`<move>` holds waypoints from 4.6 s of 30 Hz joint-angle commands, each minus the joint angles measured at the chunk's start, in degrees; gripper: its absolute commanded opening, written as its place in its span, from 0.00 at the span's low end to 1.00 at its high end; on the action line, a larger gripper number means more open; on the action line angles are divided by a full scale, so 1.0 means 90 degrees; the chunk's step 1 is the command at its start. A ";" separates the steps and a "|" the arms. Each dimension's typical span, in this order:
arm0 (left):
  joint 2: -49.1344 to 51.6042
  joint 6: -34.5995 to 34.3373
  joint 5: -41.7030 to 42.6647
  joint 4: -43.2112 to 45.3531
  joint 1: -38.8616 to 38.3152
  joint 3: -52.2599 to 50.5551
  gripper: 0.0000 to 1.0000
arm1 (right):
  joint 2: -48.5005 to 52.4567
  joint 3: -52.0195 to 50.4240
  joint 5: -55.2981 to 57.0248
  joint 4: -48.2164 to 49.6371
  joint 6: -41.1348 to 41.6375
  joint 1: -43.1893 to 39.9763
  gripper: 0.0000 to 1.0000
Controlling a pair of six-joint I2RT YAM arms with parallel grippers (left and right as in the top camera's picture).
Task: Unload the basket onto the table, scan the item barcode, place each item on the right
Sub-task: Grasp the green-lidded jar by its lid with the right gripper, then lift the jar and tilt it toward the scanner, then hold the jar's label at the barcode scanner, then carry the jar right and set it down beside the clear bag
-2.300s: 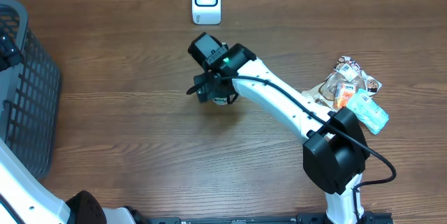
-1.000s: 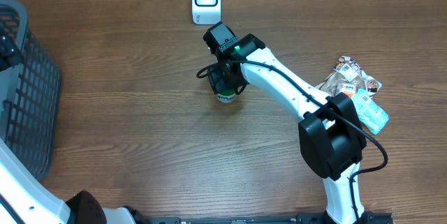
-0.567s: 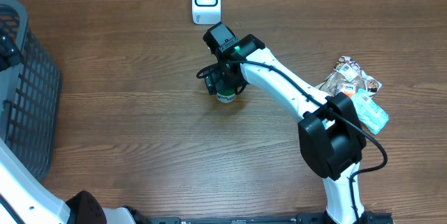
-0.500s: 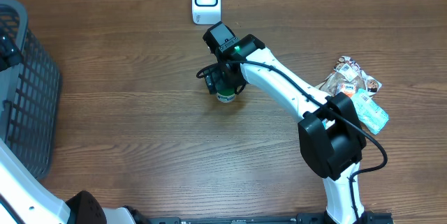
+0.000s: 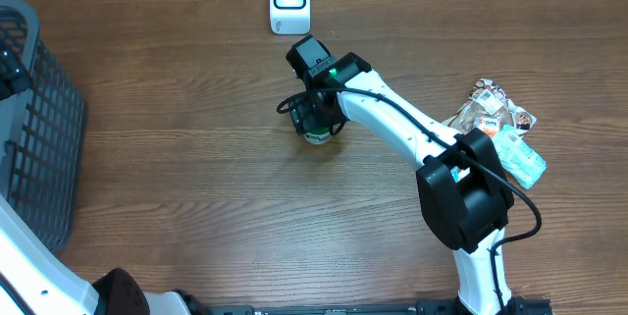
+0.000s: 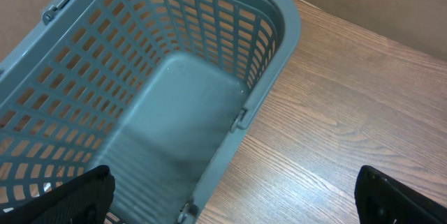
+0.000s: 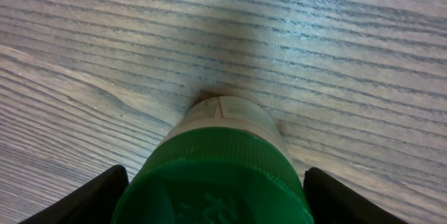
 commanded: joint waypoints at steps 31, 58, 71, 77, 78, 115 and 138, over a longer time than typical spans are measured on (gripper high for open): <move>-0.0032 -0.0041 0.0032 0.0019 -0.0005 0.0002 0.99 | -0.1345 0.1324 -0.6579 -0.1117 -0.2397 -0.1494 0.49; -0.0032 -0.0041 0.0032 0.0019 -0.0005 0.0002 1.00 | -0.1353 0.1319 -0.8687 -0.0821 -0.3082 -0.2176 0.49; -0.0032 -0.0041 0.0032 0.0022 -0.0005 0.0002 1.00 | -0.1294 0.1149 -0.0503 0.0930 -0.3082 -0.0789 0.50; -0.0032 -0.0039 0.0032 0.0022 -0.0005 0.0002 0.99 | -0.0940 0.1137 0.0233 0.2713 -0.4952 -0.0648 0.49; -0.0032 -0.0041 0.0032 0.0022 -0.0005 0.0002 0.99 | -0.0838 0.1137 0.0233 0.3041 -0.5285 -0.0648 0.48; -0.0032 -0.0041 0.0032 0.0019 -0.0005 0.0002 1.00 | 0.2001 0.1137 0.1226 0.8740 -1.0579 -0.0967 0.48; -0.0032 -0.0041 0.0032 0.0019 -0.0005 0.0002 1.00 | 0.0539 0.1137 0.0262 0.7332 -0.6516 -0.0741 0.49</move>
